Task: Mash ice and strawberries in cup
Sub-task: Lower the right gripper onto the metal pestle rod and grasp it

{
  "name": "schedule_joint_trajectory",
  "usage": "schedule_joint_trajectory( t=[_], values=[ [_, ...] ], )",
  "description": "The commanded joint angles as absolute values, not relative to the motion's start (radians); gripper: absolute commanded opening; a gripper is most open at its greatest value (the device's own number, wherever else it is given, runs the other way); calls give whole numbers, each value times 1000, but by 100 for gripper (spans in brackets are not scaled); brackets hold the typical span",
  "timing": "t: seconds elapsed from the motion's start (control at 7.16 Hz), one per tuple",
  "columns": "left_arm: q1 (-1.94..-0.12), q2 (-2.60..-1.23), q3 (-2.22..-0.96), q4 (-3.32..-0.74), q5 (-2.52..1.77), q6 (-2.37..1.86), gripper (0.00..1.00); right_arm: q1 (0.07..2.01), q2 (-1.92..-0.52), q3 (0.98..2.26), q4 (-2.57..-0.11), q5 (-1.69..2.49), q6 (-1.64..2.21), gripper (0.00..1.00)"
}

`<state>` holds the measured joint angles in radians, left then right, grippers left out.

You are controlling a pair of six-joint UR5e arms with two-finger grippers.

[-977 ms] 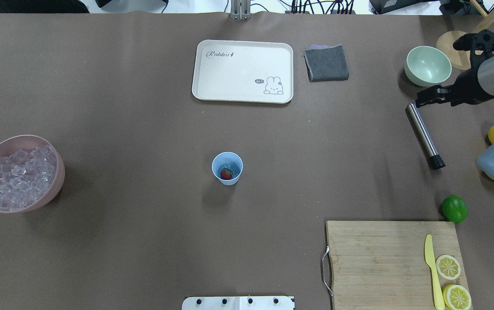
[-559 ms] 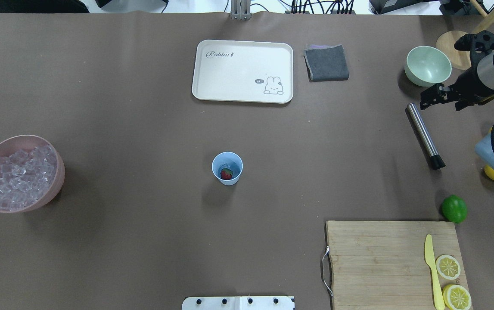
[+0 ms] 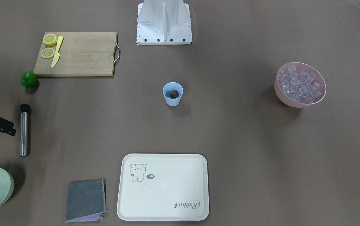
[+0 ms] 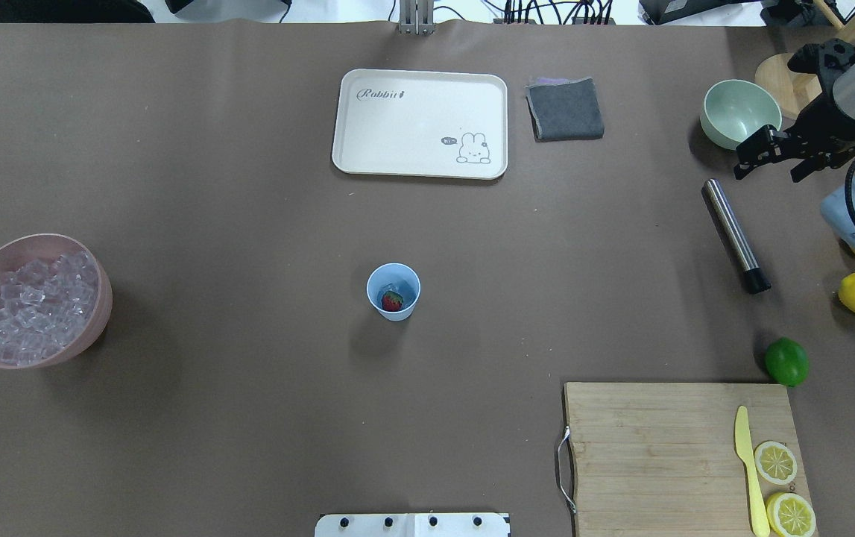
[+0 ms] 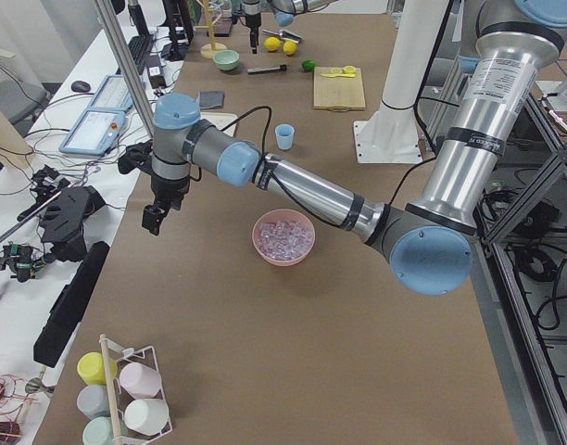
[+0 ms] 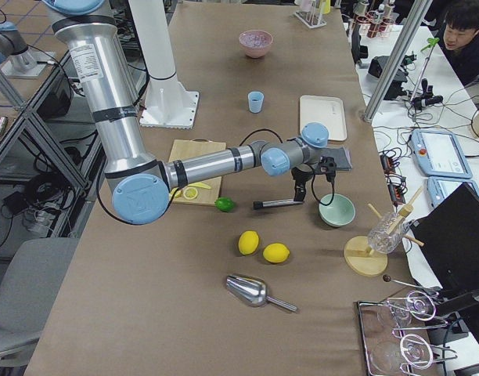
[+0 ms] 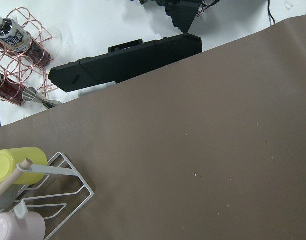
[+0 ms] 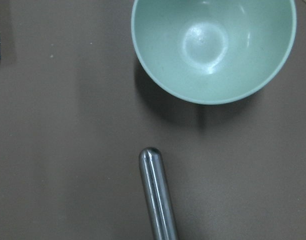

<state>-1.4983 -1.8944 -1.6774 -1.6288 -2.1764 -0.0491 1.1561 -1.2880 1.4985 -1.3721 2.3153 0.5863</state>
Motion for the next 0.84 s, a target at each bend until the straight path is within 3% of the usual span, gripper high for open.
schedule_joint_trajectory(
  t=[0.0, 0.7],
  values=[
    [-1497, -1888, -1689, -1631, -2175, -49, 97, 1134, -1255, 1470, -1373, 2312, 578, 100],
    [-1497, -1888, -1695, -1632, -2174, -48, 97, 1089, -1207, 1367, -1362, 2247, 543, 100]
  ],
)
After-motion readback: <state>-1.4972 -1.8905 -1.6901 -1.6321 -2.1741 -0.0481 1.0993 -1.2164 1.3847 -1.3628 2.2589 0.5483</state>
